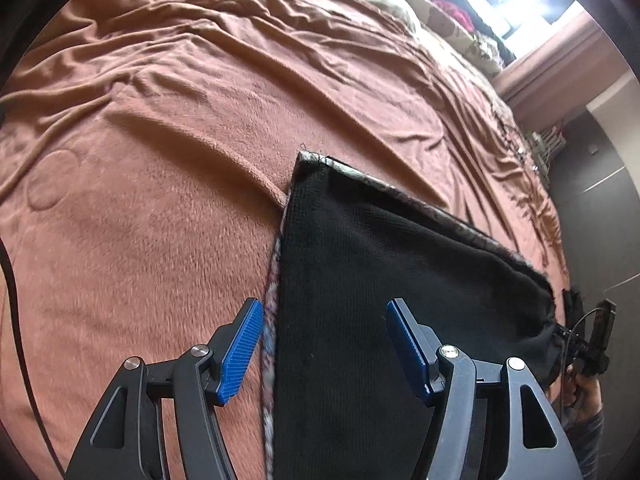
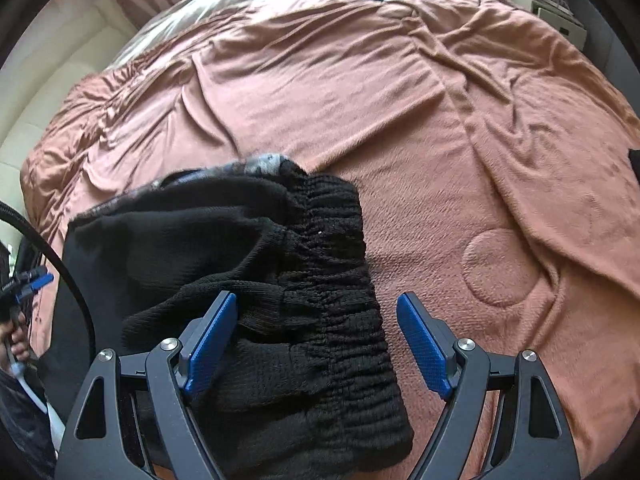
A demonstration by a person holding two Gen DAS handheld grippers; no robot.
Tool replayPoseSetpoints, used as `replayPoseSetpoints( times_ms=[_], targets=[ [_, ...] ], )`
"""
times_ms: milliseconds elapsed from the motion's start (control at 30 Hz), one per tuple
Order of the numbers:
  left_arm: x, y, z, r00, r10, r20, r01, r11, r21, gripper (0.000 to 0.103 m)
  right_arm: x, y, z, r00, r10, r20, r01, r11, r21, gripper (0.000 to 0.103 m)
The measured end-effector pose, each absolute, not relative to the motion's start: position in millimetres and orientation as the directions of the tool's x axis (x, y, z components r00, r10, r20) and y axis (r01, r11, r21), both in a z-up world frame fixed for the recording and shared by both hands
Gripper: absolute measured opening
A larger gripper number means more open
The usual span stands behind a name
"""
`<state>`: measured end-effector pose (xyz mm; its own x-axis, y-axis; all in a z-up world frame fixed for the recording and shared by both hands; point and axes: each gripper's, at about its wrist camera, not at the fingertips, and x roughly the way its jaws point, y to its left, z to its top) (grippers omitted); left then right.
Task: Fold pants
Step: 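Move both open grippers to the folded shorts' patterned edge and waistband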
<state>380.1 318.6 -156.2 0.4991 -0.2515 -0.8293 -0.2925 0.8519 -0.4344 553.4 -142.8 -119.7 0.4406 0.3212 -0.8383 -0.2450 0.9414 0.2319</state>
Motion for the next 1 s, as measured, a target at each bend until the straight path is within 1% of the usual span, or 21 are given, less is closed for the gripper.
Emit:
replayPoseSetpoints(
  times_ms=[233,400,767,1000],
  targets=[
    [406.5,327.0,-168.8,0.438,-0.280,-0.854,-0.260,0.870,-0.419,0.066,558.2,-147.9,-127.9,0.415,0.341,-0.844,-0.254,0.934,0.253,0.081],
    [426.7,331.4,-169.4,0.421,-0.284,-0.861,-0.227,0.886,-0.404,0.066,554.9,-150.2,-123.6,0.416,0.353,-0.838,-0.263,0.929,0.261,0.081],
    [470.9,329.2,-172.4,0.389,-0.216,-0.896,-0.162,0.941,-0.298,0.066,561.6,-149.9,-105.0,0.478,0.352,-0.805,-0.266,0.931,0.249,0.081],
    [473.6,330.1,-172.5,0.398,-0.216,-0.892,-0.149,0.944,-0.295,0.066,577.7,-132.8,-115.3,0.462,0.349,-0.815,-0.273,0.930,0.244,0.081]
  ],
)
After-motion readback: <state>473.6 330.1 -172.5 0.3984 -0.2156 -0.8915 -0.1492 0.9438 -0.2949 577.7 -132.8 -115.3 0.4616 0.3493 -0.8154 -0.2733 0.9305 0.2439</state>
